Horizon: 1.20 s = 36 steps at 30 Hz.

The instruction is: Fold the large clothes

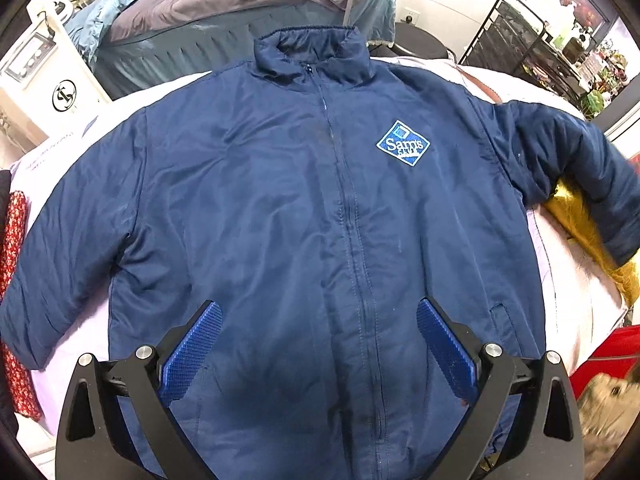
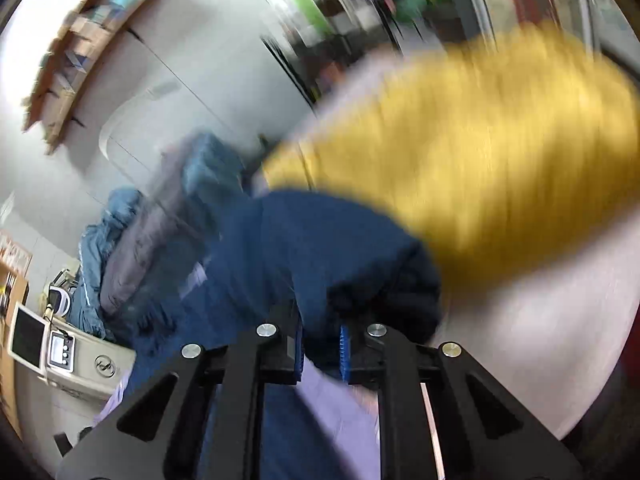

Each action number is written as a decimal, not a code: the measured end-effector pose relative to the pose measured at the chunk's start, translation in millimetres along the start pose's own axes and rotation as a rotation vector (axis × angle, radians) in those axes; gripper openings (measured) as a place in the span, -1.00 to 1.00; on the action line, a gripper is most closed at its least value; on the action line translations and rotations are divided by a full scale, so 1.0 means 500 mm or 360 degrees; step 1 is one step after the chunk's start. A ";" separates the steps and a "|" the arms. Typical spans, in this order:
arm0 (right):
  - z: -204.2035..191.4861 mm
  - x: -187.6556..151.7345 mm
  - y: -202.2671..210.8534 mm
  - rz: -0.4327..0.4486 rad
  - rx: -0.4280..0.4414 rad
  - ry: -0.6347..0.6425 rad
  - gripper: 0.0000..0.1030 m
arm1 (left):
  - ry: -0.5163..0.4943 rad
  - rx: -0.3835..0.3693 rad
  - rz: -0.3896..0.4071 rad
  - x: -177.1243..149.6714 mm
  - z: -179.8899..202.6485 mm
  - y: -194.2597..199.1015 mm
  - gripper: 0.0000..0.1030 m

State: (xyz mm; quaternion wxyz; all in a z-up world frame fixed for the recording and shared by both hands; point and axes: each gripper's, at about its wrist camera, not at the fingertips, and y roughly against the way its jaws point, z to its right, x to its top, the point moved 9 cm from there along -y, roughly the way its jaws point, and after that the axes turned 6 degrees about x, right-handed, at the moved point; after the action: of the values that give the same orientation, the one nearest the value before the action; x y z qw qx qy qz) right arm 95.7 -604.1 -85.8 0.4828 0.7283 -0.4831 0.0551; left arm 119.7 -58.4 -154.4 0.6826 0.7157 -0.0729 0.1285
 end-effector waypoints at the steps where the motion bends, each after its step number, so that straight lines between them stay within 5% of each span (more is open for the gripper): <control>1: -0.010 0.052 0.022 0.0060 0.0003 0.0055 -0.75 | 0.0004 0.0007 0.0005 -0.001 -0.003 0.001 0.87; 6: -0.034 0.271 0.057 0.0185 -0.0138 0.0311 -0.77 | 0.0068 0.0052 0.0016 -0.015 -0.043 0.003 0.87; 9: -0.002 0.317 0.025 0.0128 -0.0224 0.0272 -0.78 | 0.0157 0.0076 0.0018 -0.026 -0.084 0.007 0.87; 14: 0.042 0.300 -0.069 -0.0057 -0.0338 0.0082 -0.78 | 0.0338 0.0127 0.0016 -0.048 -0.165 0.016 0.87; 18: -0.085 0.246 -0.103 -0.0223 -0.0051 0.0089 -0.78 | 0.0474 0.0169 -0.0012 -0.076 -0.222 0.017 0.87; 24: -0.449 0.092 -0.120 -0.0681 0.0706 0.0053 -0.78 | 0.0568 0.0154 -0.0024 -0.094 -0.252 0.018 0.87; 27: -0.573 -0.020 -0.143 -0.0939 0.0891 0.0021 -0.78 | 0.0560 0.0146 0.0003 -0.094 -0.254 0.026 0.87; 31: -0.685 -0.221 -0.222 -0.1167 0.0773 0.0109 -0.78 | 0.0542 0.0176 0.0029 -0.106 -0.271 0.036 0.87; 36: -0.771 -0.438 -0.306 -0.1241 0.0563 0.0439 -0.77 | 0.0578 0.0257 0.0029 -0.149 -0.337 0.041 0.87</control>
State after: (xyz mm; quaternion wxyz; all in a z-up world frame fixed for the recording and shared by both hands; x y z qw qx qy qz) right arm 244.9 -159.6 -101.4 0.3954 0.9132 -0.0867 0.0473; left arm 28.4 102.7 -150.0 0.6237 0.7326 0.0555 0.2670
